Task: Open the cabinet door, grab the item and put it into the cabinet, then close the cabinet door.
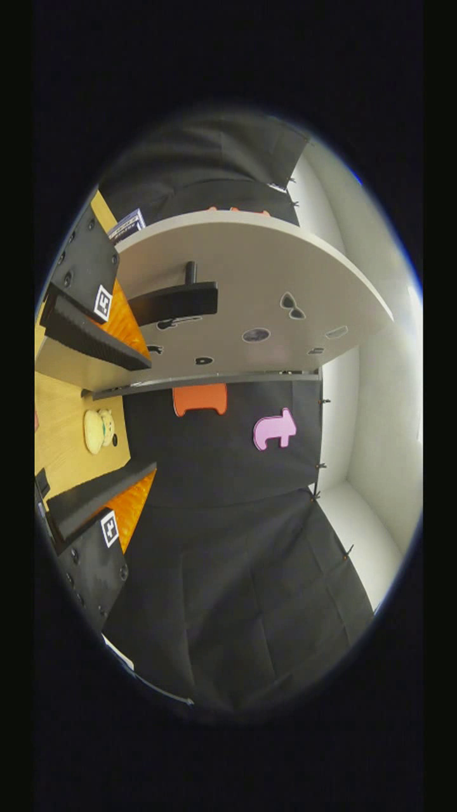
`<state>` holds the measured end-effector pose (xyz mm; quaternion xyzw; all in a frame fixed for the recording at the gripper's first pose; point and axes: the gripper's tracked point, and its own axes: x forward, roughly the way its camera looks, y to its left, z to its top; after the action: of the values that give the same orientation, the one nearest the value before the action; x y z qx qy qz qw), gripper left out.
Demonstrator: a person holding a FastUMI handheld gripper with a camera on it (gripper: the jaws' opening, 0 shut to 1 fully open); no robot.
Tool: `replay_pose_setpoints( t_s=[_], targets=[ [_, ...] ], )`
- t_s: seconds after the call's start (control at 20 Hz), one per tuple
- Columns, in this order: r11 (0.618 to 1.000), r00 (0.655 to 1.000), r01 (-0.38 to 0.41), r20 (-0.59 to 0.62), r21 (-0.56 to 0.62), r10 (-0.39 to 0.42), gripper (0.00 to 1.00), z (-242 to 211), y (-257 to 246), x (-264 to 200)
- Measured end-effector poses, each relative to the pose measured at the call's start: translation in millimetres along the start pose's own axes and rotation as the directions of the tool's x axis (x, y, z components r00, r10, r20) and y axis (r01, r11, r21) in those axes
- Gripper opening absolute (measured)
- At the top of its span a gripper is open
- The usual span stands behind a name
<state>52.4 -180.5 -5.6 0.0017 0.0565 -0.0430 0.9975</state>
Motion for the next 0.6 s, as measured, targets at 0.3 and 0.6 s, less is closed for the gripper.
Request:
replay_pose_setpoints(
  t_s=[0.3, 0.6],
  targets=[
    [0.998, 0.999, -0.044, -0.005, 0.038, 0.044, 0.93, -8, 58, 2],
    [0.993, 0.994, -0.112, -0.018, 0.021, 0.112, 0.94, -17, 116, 19]
  ],
)
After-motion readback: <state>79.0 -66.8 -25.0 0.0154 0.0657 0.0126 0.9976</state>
